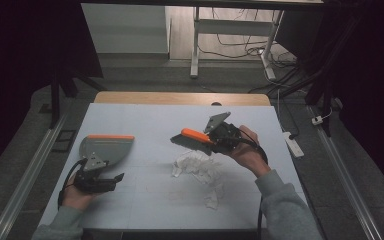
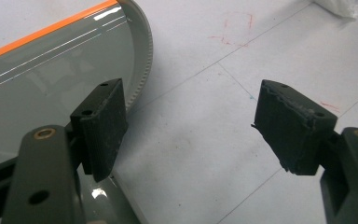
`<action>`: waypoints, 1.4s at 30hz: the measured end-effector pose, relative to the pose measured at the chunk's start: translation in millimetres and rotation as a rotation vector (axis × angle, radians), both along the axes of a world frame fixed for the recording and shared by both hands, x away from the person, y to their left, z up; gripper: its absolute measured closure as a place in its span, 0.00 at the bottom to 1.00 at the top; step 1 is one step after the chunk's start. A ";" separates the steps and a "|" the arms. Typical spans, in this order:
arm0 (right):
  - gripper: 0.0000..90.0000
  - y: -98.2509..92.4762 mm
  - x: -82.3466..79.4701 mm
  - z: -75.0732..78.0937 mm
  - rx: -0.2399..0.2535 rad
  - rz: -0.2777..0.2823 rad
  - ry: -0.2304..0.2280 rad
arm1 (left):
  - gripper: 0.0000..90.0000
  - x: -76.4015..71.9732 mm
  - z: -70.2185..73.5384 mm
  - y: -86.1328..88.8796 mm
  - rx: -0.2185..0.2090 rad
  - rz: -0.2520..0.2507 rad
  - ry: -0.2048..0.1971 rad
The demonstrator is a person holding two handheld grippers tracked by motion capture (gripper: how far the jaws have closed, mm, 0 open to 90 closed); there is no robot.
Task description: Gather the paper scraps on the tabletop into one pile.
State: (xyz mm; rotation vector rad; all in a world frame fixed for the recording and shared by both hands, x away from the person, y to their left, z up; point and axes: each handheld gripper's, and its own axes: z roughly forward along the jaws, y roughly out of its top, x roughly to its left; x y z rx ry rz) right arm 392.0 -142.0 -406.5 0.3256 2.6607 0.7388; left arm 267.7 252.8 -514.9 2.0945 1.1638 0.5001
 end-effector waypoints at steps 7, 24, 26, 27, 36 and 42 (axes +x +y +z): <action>0.74 -31.5 -26.7 -7.3 0.021 -0.039 0.034 | 0.29 -0.2 0.3 -2.1 0.005 0.000 0.000; 0.74 -48.5 -92.0 -29.7 -0.089 0.164 0.167 | 0.29 -0.3 -1.6 -4.4 0.015 0.001 0.005; 0.74 -41.9 -101.2 -36.4 -0.127 0.194 0.169 | 0.29 -0.6 -1.6 -4.7 0.015 0.000 0.004; 0.74 -39.0 -105.0 -39.3 -0.146 0.210 0.170 | 0.29 -0.7 -1.6 -4.7 0.016 0.000 0.004; 0.74 -20.6 -113.4 -48.1 -0.215 0.244 0.119 | 0.29 -0.7 -1.7 -4.3 0.016 -0.001 0.004; 0.74 -5.3 -95.9 -49.7 -0.228 0.233 0.070 | 0.29 -0.7 -1.7 -3.6 0.015 0.001 0.005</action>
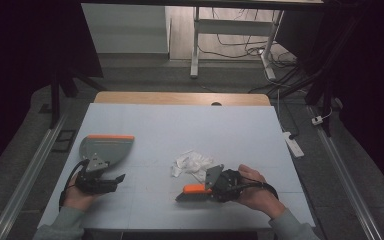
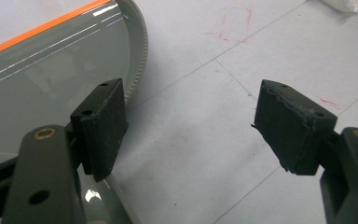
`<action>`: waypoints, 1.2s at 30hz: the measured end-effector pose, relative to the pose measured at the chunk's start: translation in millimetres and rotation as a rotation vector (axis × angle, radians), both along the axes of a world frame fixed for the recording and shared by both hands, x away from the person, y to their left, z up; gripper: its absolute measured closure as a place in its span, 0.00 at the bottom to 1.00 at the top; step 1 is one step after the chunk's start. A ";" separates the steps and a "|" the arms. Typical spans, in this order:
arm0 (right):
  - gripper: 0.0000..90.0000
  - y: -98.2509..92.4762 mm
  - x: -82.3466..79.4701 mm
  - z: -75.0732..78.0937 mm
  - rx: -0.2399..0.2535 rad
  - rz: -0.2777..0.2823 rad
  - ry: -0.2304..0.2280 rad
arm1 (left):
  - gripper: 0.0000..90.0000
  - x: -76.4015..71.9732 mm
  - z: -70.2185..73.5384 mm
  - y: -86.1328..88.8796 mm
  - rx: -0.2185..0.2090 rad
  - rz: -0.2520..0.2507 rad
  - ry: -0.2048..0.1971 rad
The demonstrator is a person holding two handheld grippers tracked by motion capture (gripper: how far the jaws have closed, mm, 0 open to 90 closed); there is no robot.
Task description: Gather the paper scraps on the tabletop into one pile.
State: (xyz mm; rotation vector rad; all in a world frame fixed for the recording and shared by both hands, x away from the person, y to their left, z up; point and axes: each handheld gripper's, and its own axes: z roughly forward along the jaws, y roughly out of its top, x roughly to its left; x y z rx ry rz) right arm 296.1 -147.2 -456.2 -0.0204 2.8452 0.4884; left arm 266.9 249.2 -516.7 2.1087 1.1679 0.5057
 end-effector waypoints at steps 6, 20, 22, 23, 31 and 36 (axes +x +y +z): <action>0.74 12.8 27.5 -1.5 0.009 -0.023 -0.034 | 0.29 0.3 -0.8 0.5 -0.001 0.000 0.002; 0.74 -18.3 44.9 35.4 0.334 -0.218 -0.056 | 0.29 0.5 -1.7 0.6 0.001 -0.004 0.004; 0.74 -26.8 46.5 39.0 0.353 -0.274 -0.060 | 0.29 0.6 -1.8 0.5 0.001 -0.004 0.004; 0.74 -30.4 47.5 40.0 0.343 -0.306 -0.071 | 0.29 0.6 -1.8 0.6 0.001 -0.003 0.004; 0.74 -59.2 62.2 23.8 0.259 -0.578 -0.084 | 0.29 0.7 -1.9 0.3 0.003 -0.005 0.006; 0.74 -67.8 67.0 13.5 0.288 -0.615 -0.048 | 0.29 1.7 -2.2 -1.0 0.001 -0.007 0.006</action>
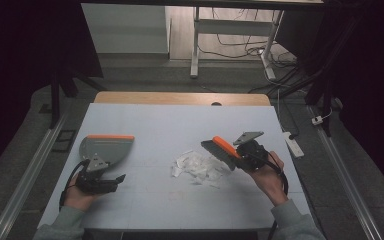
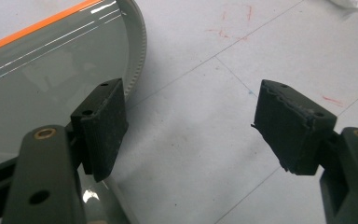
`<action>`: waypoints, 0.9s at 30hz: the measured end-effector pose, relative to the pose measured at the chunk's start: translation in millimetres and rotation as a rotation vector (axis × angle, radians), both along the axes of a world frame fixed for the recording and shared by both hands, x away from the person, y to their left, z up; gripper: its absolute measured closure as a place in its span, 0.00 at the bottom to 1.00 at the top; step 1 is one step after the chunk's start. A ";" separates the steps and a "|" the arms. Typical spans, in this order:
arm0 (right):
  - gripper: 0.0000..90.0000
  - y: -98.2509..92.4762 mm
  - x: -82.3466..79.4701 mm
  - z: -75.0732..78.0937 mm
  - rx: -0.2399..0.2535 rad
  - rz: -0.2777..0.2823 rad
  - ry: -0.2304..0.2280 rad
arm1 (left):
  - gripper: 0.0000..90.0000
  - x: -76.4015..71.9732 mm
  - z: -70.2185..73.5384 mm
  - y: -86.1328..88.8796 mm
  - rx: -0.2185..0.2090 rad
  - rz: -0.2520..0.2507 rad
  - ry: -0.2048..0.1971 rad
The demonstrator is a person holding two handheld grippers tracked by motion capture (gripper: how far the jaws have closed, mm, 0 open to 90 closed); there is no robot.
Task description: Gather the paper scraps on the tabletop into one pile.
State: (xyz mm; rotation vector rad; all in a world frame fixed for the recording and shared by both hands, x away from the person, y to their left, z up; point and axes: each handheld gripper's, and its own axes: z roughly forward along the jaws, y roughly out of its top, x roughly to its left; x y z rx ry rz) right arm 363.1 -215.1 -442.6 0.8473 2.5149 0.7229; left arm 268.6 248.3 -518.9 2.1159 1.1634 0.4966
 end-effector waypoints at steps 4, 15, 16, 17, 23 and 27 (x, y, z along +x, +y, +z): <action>0.74 -0.9 -0.1 -2.3 0.022 -0.001 0.000 | 0.29 1.0 0.5 -1.1 -0.007 0.001 -0.002; 0.74 -31.8 -19.9 -10.8 0.103 -0.048 -0.043 | 0.29 -0.3 2.5 -2.5 -0.015 -0.009 -0.022; 0.74 -34.6 -22.3 -12.1 0.104 -0.054 -0.042 | 0.29 -0.5 3.1 -2.5 -0.020 -0.008 -0.025; 0.74 -37.1 -24.6 -13.1 0.098 -0.062 -0.044 | 0.29 -0.5 3.5 -2.4 -0.024 -0.007 -0.028; 0.74 -52.7 -37.5 -18.1 0.118 -0.101 -0.049 | 0.29 -0.6 3.8 -3.7 -0.025 -0.012 -0.032; 0.74 -65.0 -46.2 -20.2 0.138 -0.126 -0.065 | 0.29 -1.4 4.4 -3.6 -0.027 -0.012 -0.034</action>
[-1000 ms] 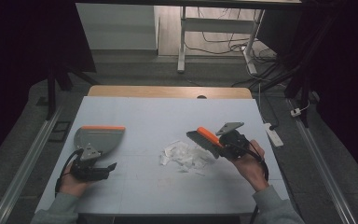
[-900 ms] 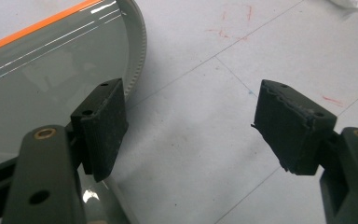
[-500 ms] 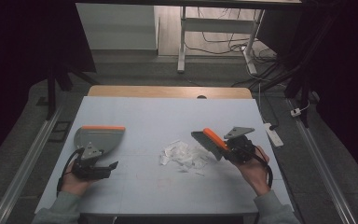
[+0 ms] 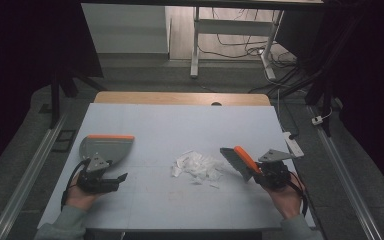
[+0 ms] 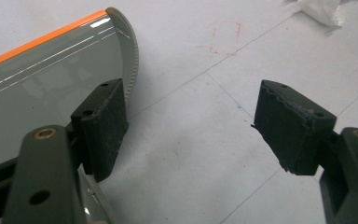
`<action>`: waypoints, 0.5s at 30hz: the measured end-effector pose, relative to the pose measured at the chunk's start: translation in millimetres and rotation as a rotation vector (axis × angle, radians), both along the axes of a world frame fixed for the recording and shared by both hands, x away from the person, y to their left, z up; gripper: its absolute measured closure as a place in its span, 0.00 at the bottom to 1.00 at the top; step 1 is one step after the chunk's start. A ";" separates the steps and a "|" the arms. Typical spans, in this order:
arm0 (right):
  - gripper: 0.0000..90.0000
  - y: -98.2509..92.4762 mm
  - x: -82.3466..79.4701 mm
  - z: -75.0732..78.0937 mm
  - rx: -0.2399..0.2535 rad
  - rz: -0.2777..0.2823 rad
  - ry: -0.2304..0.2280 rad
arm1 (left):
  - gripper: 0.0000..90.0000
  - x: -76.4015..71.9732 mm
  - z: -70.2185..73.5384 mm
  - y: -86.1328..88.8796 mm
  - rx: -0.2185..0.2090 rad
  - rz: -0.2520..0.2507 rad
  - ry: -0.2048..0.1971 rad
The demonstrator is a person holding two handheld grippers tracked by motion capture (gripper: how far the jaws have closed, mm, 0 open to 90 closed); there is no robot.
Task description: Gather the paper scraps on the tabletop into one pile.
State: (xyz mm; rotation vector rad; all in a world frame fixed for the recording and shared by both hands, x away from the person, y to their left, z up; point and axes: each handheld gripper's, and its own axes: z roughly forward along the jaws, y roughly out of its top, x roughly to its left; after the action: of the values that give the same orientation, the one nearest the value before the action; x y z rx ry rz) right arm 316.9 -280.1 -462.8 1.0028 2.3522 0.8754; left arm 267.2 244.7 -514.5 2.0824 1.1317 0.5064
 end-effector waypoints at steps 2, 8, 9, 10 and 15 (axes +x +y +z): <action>0.74 -6.4 -4.5 -0.7 0.007 -0.017 -0.011 | 0.29 -0.3 0.2 -0.3 0.002 -0.001 -0.001; 0.74 -24.5 -15.8 -4.1 0.054 -0.073 -0.045 | 0.29 -2.6 0.7 0.1 0.001 -0.001 -0.003; 0.74 -27.2 -17.7 -5.0 0.064 -0.081 -0.048 | 0.29 -3.2 0.7 0.5 -0.001 0.000 -0.005; 0.74 -30.0 -19.5 -6.0 0.072 -0.087 -0.053 | 0.29 -3.7 0.9 0.7 0.002 0.002 -0.005; 0.74 -37.8 -18.7 -9.4 0.093 -0.094 -0.054 | 0.29 -4.1 0.4 -1.0 0.006 -0.006 -0.006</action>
State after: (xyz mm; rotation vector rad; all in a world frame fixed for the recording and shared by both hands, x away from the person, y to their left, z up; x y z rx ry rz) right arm 298.2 -317.8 -472.2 1.1036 2.2179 0.9710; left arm 263.1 243.7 -514.0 2.0879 1.1215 0.5136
